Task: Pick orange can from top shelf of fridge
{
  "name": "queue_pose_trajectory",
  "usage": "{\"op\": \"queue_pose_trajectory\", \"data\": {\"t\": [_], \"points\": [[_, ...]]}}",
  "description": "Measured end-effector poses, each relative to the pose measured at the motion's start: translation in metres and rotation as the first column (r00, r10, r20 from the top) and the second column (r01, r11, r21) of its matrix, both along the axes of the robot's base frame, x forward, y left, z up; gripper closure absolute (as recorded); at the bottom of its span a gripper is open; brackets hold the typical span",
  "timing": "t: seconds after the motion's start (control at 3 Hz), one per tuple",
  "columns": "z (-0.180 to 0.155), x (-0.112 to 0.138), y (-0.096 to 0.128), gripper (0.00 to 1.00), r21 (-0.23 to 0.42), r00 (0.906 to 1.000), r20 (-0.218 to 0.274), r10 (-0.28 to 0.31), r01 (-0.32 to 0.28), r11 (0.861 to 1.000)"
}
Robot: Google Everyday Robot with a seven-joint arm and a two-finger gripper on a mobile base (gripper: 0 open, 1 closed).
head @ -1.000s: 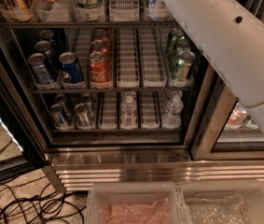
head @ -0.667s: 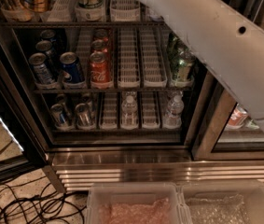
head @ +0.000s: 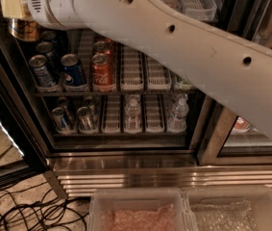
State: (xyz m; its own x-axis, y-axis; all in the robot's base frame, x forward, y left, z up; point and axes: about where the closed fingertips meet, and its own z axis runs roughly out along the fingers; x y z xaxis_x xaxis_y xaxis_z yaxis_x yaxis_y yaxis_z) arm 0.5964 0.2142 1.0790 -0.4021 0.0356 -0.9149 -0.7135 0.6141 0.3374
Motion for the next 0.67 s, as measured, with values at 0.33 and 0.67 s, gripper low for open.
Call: {"op": "queue_pose_trajectory", "data": {"t": [0.33,0.67], "points": [[-0.006,-0.004,0.005,1.00,0.029,0.9983,-0.057,-0.005,0.007,1.000],[0.017,-0.033,-0.012,1.00,0.094,0.9969,-0.058,-0.053,0.058,0.994]]}}
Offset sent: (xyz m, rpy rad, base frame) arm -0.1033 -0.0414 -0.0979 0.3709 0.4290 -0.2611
